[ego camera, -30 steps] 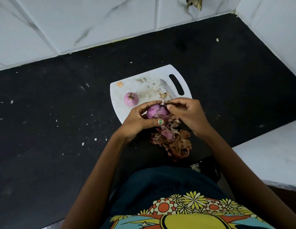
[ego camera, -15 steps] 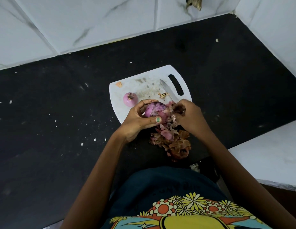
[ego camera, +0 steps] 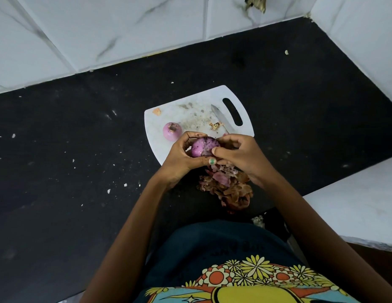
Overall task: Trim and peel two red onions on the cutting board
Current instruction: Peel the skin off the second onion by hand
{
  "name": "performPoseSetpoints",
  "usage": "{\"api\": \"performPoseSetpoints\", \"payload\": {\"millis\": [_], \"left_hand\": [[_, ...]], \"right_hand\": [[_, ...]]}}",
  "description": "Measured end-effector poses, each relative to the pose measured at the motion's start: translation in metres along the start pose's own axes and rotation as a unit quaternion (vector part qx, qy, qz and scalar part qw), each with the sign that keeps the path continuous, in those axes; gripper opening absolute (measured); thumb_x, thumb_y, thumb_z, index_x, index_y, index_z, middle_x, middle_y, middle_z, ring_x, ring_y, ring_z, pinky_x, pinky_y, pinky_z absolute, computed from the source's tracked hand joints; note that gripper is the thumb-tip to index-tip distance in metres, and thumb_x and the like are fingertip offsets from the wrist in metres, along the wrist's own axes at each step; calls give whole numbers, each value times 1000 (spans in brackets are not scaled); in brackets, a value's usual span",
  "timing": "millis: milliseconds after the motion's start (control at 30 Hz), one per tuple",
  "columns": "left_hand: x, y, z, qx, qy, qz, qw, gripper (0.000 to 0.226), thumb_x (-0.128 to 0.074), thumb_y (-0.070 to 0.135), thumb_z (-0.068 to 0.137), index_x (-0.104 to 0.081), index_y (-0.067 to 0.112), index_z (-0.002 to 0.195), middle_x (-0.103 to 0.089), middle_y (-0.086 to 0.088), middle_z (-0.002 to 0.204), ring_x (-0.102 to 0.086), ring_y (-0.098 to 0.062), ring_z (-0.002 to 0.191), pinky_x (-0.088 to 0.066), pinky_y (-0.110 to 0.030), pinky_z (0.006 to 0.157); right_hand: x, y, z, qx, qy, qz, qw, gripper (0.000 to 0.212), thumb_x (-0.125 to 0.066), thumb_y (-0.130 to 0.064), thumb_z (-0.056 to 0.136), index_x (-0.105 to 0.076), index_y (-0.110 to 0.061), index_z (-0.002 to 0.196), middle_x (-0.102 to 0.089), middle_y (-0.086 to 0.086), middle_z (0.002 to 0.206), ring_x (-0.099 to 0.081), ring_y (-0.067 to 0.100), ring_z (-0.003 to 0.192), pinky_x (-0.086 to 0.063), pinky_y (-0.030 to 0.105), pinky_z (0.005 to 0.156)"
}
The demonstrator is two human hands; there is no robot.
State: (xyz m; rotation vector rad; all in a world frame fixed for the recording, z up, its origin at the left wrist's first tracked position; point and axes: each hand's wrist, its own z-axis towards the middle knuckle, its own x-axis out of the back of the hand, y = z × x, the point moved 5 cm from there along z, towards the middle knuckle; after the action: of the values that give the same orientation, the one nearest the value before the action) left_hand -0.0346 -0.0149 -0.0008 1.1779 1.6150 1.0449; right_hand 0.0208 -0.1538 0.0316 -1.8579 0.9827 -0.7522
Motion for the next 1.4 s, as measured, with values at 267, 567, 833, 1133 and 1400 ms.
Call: {"api": "performPoseSetpoints", "payload": {"millis": [267,567,833,1133,1400], "left_hand": [[-2,-1,1,-3,-8,18,1000,62,-84,9,53,-57,19,108,-60,-1,113,-64,-11,99,-56,-26,80],[8,-6,5,-11,25,43,999,66,-90,16,50,-57,20,107,-59,-3,114,-60,-15,106,-55,-27,85],[5,-6,5,-9,24,51,998,64,-87,10,55,-55,15,110,-58,-4,114,-63,-6,97,-56,-27,83],[1,-7,1,42,13,-67,997,57,-78,7,57,-55,21,108,-57,-1,111,-71,-15,88,-58,-27,66],[5,-6,2,18,32,-17,999,65,-84,17,53,-55,20,111,-56,-2,116,-65,-20,104,-59,-37,81]], "right_hand": [[1,0,2,19,7,-36,999,23,-70,-2,75,-67,-24,79,-71,-2,85,-72,16,80,-61,32,71],[5,14,8,-38,-2,62,997,23,-69,-4,84,-67,0,107,-69,8,98,-71,24,90,-60,35,78],[1,16,10,-50,21,80,995,23,-72,-1,79,-64,-3,101,-66,12,104,-71,22,90,-60,34,75],[11,16,11,-18,62,72,995,12,-59,4,87,-67,1,95,-69,12,82,-68,12,61,-59,23,60],[9,3,1,86,68,-66,992,22,-77,-21,78,-70,-4,91,-72,11,85,-71,27,78,-61,39,66]]}}
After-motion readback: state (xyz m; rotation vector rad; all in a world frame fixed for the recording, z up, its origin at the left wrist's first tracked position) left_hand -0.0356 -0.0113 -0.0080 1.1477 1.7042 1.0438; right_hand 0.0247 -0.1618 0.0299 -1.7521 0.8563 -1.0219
